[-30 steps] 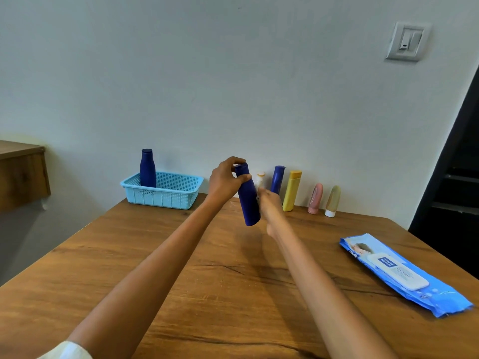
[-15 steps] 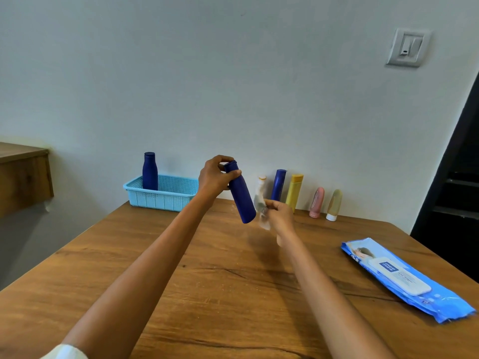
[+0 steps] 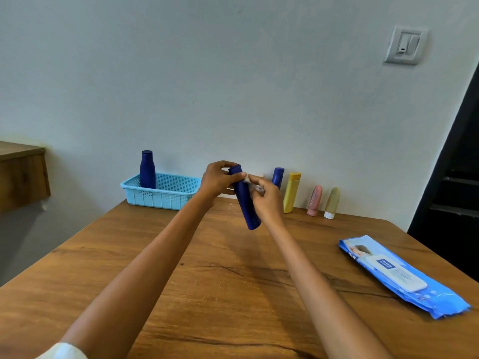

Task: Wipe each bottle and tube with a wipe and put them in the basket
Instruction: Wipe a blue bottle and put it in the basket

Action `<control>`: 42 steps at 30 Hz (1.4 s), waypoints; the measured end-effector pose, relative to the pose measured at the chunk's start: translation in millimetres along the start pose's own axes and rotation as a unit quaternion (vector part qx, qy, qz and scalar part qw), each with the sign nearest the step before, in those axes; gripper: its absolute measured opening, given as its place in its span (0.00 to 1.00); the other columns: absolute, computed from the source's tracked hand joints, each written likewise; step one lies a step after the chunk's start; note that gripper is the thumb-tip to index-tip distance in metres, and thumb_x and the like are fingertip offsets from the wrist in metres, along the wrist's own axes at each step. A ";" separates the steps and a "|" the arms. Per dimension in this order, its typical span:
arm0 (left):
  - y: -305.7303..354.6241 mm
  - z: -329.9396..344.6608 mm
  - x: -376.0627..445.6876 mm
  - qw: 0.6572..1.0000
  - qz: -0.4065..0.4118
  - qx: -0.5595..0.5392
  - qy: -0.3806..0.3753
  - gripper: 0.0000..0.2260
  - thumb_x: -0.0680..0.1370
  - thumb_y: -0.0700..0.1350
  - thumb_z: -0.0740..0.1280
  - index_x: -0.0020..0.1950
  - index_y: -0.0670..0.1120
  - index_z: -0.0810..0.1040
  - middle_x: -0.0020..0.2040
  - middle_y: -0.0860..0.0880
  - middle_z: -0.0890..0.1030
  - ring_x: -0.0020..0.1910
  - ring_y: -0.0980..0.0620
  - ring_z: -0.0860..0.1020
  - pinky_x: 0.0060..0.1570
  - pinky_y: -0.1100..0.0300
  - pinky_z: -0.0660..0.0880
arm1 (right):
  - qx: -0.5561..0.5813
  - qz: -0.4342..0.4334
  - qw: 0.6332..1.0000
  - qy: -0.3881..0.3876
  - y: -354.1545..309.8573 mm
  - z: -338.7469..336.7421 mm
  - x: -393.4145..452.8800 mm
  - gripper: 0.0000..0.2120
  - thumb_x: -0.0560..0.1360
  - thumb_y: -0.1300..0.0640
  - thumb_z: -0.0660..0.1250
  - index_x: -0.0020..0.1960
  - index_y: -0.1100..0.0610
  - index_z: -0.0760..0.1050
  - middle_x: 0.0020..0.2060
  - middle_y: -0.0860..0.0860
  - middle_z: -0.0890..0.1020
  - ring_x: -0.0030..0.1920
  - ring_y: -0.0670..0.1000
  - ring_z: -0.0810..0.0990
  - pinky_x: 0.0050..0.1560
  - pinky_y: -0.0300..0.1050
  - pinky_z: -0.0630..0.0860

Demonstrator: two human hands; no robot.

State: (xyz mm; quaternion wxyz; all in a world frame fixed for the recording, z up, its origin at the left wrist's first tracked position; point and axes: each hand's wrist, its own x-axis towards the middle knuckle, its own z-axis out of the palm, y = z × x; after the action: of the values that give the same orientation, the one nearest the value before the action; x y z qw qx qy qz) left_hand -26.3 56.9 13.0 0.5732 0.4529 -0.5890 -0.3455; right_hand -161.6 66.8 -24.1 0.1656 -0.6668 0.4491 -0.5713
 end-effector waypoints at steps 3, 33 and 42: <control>3.1 -6.5 -0.1 0.998 -0.016 -0.053 0.012 0.13 0.71 0.42 0.74 0.52 0.47 0.75 0.41 0.48 0.81 0.37 0.52 0.82 0.30 0.64 0.78 | -0.035 -0.087 0.996 0.010 -0.1 -0.1 -3.2 0.14 0.76 0.64 0.65 0.61 0.56 0.77 0.55 0.50 0.80 0.52 0.44 0.76 0.50 0.29 0.71; -0.5 -49.1 3.5 0.986 -0.051 -0.133 0.092 0.15 0.73 0.39 0.72 0.58 0.43 0.75 0.47 0.45 0.78 0.40 0.50 0.81 0.30 0.61 0.80 | -0.132 -0.045 0.986 -0.095 39.7 5.5 -33.9 0.06 0.72 0.57 0.71 0.46 0.51 0.76 0.49 0.46 0.79 0.46 0.41 0.76 0.43 0.30 0.72; -1.9 -31.8 3.6 0.999 -0.048 -0.014 0.007 0.16 0.73 0.36 0.70 0.60 0.41 0.75 0.46 0.44 0.79 0.40 0.49 0.80 0.31 0.61 0.80 | -0.007 -0.044 0.995 0.088 8.1 0.0 -12.5 0.14 0.76 0.61 0.66 0.61 0.55 0.76 0.51 0.43 0.77 0.50 0.41 0.76 0.44 0.23 0.71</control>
State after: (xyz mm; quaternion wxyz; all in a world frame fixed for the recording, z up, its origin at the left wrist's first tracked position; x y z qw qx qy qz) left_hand 5.6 56.5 15.9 0.5663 0.4752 -0.5574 -0.3777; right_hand -164.1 72.3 -37.7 0.0957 -0.6342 0.4363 -0.6310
